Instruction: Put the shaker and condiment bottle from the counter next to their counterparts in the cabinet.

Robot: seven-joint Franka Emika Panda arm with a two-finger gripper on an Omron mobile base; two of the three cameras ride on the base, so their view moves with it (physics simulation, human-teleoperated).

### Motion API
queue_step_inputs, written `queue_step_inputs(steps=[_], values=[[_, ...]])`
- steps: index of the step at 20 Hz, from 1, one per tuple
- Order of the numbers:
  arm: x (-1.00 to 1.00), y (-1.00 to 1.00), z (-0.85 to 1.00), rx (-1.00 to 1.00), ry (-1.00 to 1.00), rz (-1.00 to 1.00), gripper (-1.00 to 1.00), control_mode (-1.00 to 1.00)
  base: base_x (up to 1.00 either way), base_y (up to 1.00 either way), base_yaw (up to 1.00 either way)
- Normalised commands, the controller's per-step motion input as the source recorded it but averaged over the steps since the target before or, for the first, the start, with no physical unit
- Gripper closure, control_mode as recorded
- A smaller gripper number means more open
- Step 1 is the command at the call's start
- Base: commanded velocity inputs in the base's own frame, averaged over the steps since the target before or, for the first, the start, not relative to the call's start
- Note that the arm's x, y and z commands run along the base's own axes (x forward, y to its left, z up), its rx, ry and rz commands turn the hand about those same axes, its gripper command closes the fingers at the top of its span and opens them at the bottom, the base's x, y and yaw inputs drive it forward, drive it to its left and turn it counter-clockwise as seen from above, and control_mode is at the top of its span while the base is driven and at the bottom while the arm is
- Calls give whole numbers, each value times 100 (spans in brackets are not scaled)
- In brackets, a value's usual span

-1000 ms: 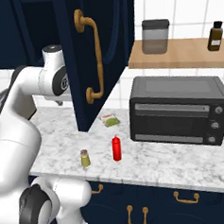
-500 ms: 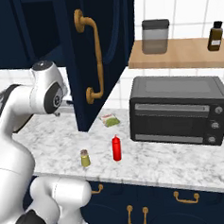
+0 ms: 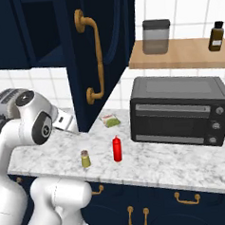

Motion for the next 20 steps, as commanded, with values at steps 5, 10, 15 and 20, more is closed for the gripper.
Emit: queue_step_inputs(steps=[5,10,15,20], values=[[-2,43,-36,-9,-7,-15,-100,-100,0,0,0],[0,29,-24,-4,-17,-18,-100,-100,0,0,0],[-3,18,-47,-5,-22,-21,-100,-100,0,0,0],[-1,0,-78,-5,-20,-7,-100,-100,0,0,0]])
